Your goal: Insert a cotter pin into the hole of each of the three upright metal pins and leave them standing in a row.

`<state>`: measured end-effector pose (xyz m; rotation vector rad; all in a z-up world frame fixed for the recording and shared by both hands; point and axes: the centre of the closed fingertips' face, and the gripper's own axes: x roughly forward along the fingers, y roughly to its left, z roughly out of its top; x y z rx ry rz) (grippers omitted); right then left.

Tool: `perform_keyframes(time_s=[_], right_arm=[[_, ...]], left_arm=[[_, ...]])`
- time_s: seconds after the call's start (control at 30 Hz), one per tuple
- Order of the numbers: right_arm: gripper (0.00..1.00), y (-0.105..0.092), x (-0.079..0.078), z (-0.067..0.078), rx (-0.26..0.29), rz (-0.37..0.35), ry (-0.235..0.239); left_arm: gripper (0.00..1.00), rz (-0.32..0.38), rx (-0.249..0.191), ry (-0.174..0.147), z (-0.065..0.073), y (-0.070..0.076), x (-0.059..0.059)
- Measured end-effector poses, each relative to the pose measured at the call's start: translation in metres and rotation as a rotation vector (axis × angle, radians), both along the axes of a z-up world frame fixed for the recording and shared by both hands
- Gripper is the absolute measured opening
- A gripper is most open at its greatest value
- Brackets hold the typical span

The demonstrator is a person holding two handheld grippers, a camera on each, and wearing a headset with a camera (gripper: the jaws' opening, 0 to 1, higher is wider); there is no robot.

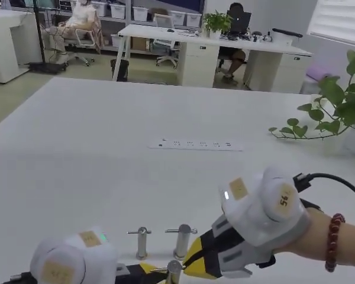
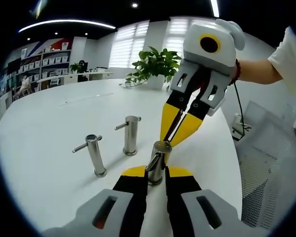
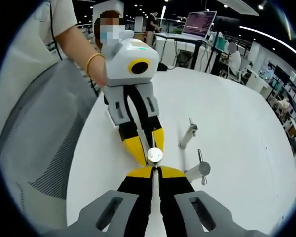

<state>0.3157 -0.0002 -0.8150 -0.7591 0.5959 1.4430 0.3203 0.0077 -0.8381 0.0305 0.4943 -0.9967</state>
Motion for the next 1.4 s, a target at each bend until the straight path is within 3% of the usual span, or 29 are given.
perform_keyframes(time_s=[0.13,0.23,0.27,0.37,0.67,1.03,1.4], right_arm=[[0.05,0.0,0.001,0.0,-0.002,-0.005,0.0],[0.05,0.0,0.001,0.0,0.007,-0.024,0.015],[0.07,0.0,0.0,0.0,0.01,-0.031,0.022],[0.12,0.0,0.001,0.001,0.015,-0.052,0.032],[0.23,0.011,0.0,0.006,0.076,-0.084,0.076],[0.21,0.024,-0.002,-0.006,0.08,-0.067,0.093],[0.15,0.024,-0.003,-0.01,0.086,-0.045,0.084]], left_arm=[[0.12,0.0,0.0,0.007,0.0,0.0,0.001],[0.13,0.009,0.0,0.061,-0.003,0.0,0.0],[0.16,0.008,0.0,0.064,-0.003,0.0,0.001],[0.26,0.01,0.006,0.042,0.0,0.001,0.002],[0.32,-0.016,0.014,-0.002,0.008,0.008,-0.006],[0.39,-0.008,-0.001,-0.06,0.026,0.022,-0.009],[0.46,0.015,-0.028,-0.065,0.035,0.029,-0.012]])
